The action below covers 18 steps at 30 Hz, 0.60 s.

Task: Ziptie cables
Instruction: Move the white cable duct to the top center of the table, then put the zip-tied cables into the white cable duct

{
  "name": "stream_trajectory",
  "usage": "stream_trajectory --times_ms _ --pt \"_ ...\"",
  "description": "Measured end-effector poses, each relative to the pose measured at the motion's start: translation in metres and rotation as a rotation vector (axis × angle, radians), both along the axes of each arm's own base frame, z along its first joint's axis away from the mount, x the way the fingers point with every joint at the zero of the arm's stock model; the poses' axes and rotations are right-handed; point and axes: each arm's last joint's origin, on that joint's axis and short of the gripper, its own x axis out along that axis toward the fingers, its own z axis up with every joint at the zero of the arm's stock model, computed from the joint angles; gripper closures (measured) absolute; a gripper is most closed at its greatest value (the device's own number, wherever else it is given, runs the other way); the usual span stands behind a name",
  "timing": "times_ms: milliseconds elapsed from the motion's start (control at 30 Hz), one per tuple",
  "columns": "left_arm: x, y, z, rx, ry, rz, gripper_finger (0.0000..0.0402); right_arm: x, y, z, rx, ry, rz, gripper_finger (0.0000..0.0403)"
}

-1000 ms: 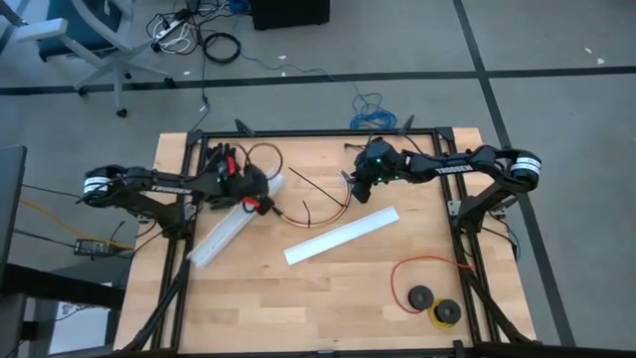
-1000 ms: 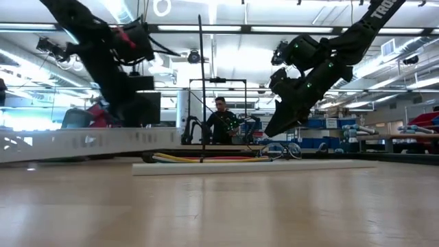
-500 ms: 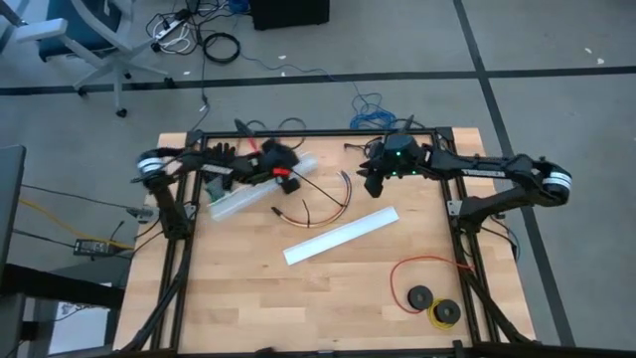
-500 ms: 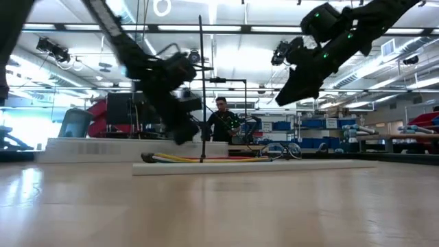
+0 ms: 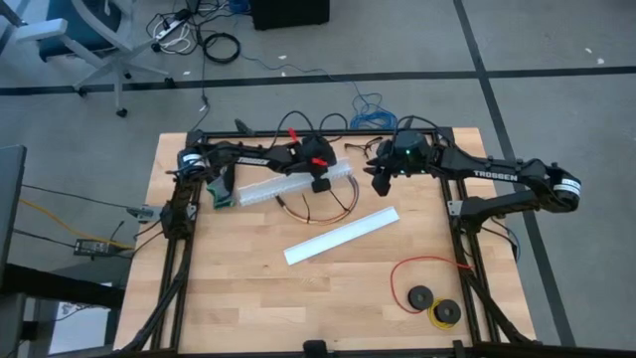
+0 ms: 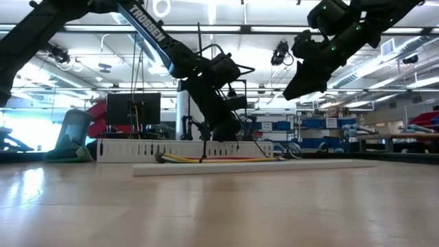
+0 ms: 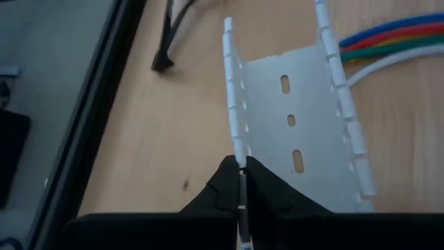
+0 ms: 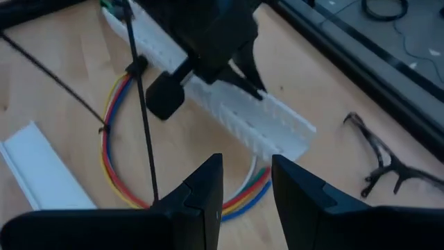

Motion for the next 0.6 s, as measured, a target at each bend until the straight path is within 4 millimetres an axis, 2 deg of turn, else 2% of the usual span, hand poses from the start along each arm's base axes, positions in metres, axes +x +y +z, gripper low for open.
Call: stream_trajectory --times_ms 233,367,467,600 --pt "-0.003 -0.002 -0.005 -0.024 0.03 0.017 0.0333 -0.003 0.002 -0.005 0.043 0.053 -0.011 0.0291" --pt "-0.003 -0.002 0.002 -0.017 0.01 0.019 0.0311 -0.005 0.002 -0.007 0.051 0.076 -0.016 0.0291" --pt "-0.004 -0.002 0.012 -0.005 -0.02 0.019 0.03 -0.005 0.002 -0.011 0.054 0.074 -0.024 0.0291" --pt "-0.009 -0.004 0.041 0.022 -0.081 0.02 0.0292 -0.008 0.004 -0.022 0.079 0.087 -0.038 0.0291"
